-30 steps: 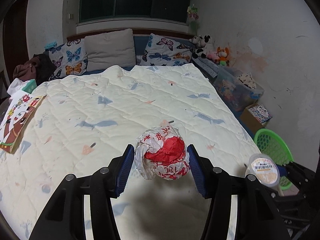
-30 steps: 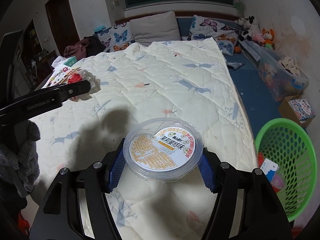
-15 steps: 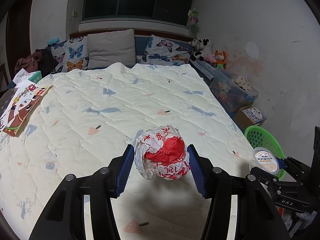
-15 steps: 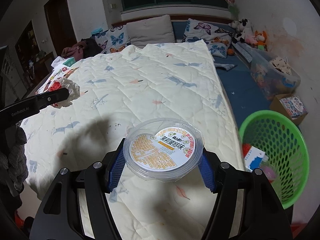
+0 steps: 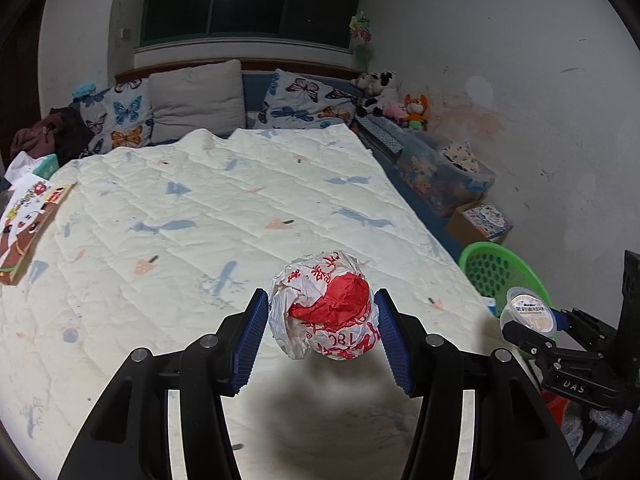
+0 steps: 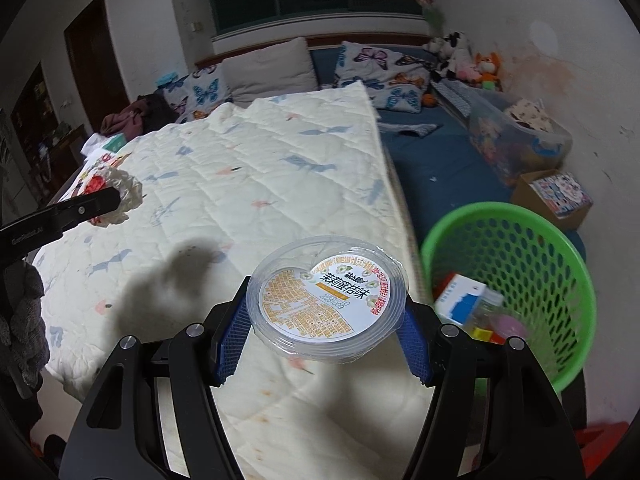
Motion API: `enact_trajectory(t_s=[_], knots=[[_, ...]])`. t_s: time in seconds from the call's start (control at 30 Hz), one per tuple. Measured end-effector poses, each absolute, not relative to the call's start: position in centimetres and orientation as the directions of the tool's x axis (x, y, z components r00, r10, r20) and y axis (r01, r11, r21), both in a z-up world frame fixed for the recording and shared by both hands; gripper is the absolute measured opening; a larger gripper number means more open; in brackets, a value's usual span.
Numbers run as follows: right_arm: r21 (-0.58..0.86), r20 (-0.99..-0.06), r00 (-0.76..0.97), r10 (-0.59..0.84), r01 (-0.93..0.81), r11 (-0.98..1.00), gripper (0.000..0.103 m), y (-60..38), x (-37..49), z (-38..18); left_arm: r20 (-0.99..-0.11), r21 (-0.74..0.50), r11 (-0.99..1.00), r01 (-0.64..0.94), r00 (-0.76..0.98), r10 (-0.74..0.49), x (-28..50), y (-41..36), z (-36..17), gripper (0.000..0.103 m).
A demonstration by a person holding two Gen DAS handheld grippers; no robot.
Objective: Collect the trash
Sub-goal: 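Carry the tub and red-and-white bag to the green basket and open both grippers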
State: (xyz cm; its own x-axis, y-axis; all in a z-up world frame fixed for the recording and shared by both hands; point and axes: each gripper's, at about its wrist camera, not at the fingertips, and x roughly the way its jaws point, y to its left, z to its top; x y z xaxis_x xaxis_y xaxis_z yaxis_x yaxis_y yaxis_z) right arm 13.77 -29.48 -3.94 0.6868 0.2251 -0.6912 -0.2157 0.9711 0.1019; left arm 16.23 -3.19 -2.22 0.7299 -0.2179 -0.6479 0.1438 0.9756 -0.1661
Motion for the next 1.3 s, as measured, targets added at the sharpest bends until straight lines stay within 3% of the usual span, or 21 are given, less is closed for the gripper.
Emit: enact_trajectory(t_s=[0.8, 1.3], knots=[[0.107, -0.722, 0.692, 0.023, 0.079, 0.991, 0.066, -43.3, 15.3, -5.4, -0.637, -0.152, 0.944, 0.293, 0.701, -0.321, 18.4, -12.2, -0.7, 0.053], [0.125, -0.773, 0.634, -0.02, 0.183, 0.975, 0.07, -47.6, 15.9, -8.9, -0.661, -0.113, 0.918, 0.379, 0.662, -0.354, 20.2, -18.1, -1.1, 0.053]])
